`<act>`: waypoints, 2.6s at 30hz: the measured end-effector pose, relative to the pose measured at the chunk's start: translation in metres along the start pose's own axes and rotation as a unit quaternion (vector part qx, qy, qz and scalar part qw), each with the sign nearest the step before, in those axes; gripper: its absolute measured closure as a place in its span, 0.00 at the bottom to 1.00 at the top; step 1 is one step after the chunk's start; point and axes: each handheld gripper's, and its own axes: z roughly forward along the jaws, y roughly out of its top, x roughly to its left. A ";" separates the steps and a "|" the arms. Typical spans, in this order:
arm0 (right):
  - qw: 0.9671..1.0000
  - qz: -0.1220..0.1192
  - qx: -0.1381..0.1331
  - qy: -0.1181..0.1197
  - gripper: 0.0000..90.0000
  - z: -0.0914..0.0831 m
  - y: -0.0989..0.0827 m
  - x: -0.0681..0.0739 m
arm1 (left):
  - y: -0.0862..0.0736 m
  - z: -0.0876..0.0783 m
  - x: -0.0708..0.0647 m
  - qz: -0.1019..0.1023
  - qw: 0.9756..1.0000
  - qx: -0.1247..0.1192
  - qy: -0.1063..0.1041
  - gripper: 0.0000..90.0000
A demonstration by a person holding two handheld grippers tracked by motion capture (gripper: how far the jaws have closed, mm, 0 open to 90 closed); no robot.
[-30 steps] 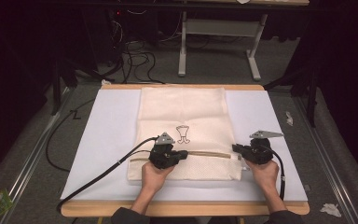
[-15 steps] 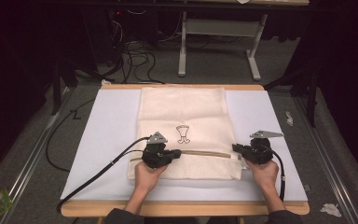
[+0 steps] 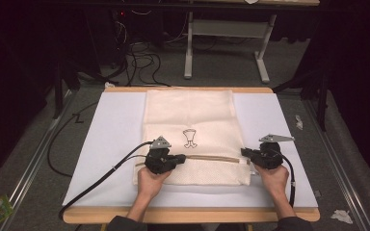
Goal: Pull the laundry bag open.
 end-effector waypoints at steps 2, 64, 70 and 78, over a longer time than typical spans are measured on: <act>1.000 -0.001 0.001 -0.001 0.99 0.000 -0.001 0.000 | 0.000 -0.002 0.000 0.003 1.000 0.000 0.003 0.96; 0.999 0.012 -0.023 -0.020 0.99 -0.009 -0.007 -0.016 | -0.005 -0.025 0.017 -0.011 0.999 -0.018 0.029 0.97; 0.999 0.015 -0.023 -0.021 0.98 -0.011 -0.007 -0.018 | -0.007 -0.027 0.019 -0.014 0.999 -0.016 0.035 0.96; 0.999 0.012 -0.022 -0.021 0.99 -0.012 -0.008 -0.020 | -0.004 -0.030 0.021 -0.021 0.999 -0.021 0.033 0.97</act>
